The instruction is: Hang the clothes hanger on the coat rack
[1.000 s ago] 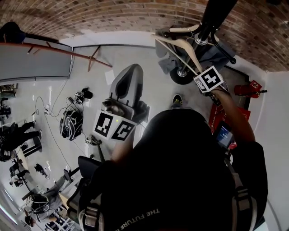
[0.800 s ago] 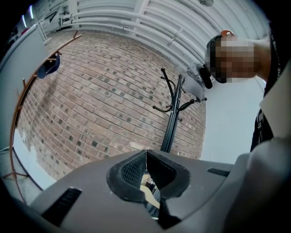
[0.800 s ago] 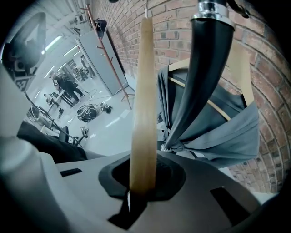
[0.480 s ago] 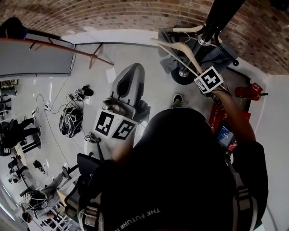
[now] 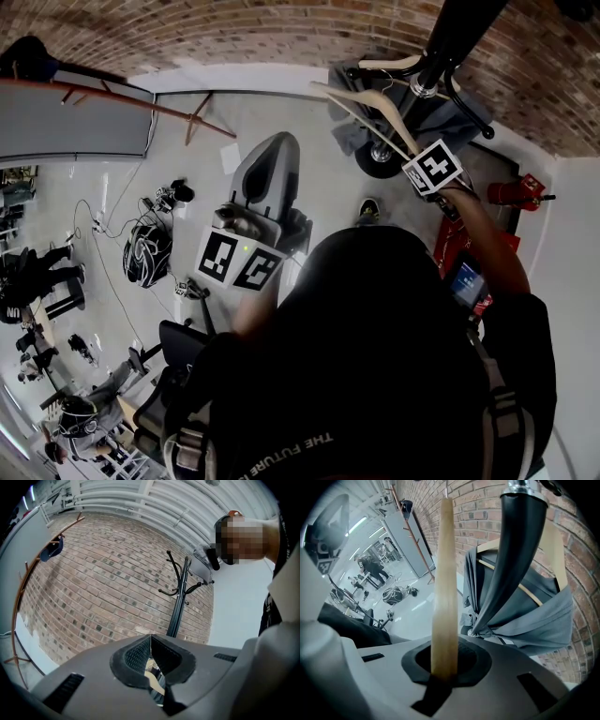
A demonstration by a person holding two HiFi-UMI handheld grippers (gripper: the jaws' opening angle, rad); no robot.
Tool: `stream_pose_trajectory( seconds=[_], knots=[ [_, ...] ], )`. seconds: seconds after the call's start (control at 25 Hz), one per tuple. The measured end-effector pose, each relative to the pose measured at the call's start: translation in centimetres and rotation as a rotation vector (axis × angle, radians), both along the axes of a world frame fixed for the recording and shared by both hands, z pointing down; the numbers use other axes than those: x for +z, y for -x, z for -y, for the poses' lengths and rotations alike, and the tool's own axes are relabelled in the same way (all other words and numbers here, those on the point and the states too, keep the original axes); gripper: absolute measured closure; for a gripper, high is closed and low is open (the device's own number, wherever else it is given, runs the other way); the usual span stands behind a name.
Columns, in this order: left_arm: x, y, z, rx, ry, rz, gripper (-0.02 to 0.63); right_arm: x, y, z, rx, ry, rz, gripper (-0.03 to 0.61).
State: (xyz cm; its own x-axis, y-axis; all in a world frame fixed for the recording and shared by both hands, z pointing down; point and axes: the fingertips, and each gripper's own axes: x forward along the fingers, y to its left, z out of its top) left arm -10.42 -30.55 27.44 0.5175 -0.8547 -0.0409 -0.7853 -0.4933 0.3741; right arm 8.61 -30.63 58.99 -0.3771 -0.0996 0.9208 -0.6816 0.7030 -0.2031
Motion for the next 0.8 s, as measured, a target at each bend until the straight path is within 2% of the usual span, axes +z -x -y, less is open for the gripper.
stream_pose_trajectory(
  seconds=[0.6, 0.8],
  knots=[
    [0.06, -0.21, 0.11, 0.002, 0.003, -0.002, 0.594, -0.08, 0.18, -0.13, -0.003, 0.002, 0.022, 0.538],
    [0.04, -0.11, -0.03, -0.002, 0.004, -0.003, 0.594, -0.6, 0.57, 0.25, -0.004, -0.005, 0.065, 0.531]
  ],
)
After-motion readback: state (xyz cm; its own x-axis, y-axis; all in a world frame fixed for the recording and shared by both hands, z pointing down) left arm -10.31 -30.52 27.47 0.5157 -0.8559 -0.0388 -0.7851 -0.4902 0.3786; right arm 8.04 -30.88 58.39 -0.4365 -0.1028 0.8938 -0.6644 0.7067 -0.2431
